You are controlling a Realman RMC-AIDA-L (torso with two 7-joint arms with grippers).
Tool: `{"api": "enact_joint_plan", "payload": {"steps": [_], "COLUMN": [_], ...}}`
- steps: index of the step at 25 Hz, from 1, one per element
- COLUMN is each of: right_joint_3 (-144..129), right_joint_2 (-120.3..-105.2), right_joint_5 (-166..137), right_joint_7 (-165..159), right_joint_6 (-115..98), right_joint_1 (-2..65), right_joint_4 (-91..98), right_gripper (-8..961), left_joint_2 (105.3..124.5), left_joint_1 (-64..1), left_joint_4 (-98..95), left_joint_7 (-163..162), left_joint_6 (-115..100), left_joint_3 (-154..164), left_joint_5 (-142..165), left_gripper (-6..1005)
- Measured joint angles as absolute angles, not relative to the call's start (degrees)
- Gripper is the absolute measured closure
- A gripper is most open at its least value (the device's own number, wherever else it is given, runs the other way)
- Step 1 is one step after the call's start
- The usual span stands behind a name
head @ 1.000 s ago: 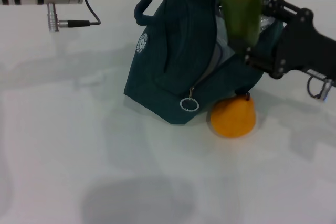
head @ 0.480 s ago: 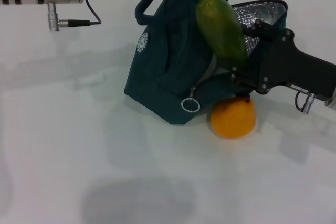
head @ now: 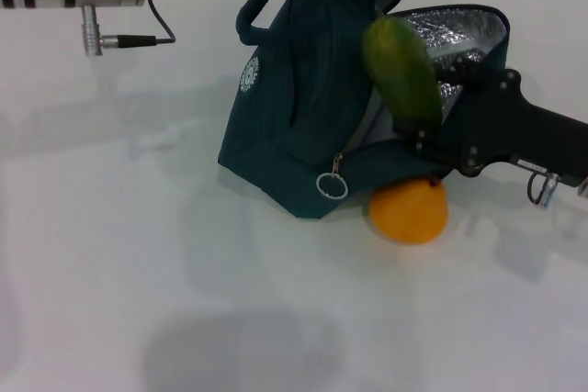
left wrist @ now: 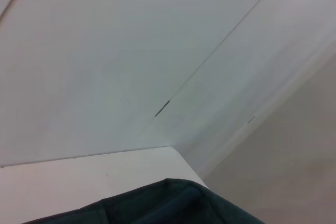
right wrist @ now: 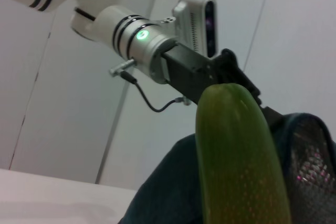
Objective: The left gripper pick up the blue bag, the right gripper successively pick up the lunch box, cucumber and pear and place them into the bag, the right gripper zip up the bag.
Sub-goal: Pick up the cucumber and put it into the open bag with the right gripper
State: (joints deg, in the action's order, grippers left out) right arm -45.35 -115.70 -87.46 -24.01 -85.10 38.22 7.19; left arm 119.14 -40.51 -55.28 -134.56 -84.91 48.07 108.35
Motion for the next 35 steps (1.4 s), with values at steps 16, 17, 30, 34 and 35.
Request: {"api": "enact_joint_plan", "payload": {"steps": [16, 17, 30, 34, 35], "right_joint_3": [-53.8, -54.5, -58.1, -59.0, -59.3], "right_joint_2": [-115.82, -115.79, -115.59, -115.54, -115.53], "right_joint_5": [-87.4, -87.4, -87.3, -87.4, -87.4], "right_joint_7": [-45.4, -46.5, -61.4, -66.3, -67.3], "right_joint_6": [-83.0, -82.7, -82.1, -80.8, -80.4], "right_joint_1": [39.2, 39.2, 38.4, 39.1, 39.2], "right_joint_4": [13.4, 13.9, 18.5, 18.5, 18.5], "right_gripper": [314, 314, 314, 314, 314], "left_joint_2": [119.28, 119.28, 119.26, 119.26, 119.26], "left_joint_1": [-40.0, -40.0, -40.0, -40.0, -40.0], "left_joint_4": [-55.3, -55.3, -55.3, -55.3, -55.3], "left_joint_7": [-134.6, -134.6, -134.3, -134.3, -134.2], "left_joint_6": [-85.0, -85.0, -85.1, -85.1, -85.1], "left_joint_3": [48.1, 48.1, 48.1, 48.1, 48.1], "left_joint_5": [108.4, 108.4, 108.4, 108.4, 108.4], "left_gripper": [924, 924, 923, 923, 923]}}
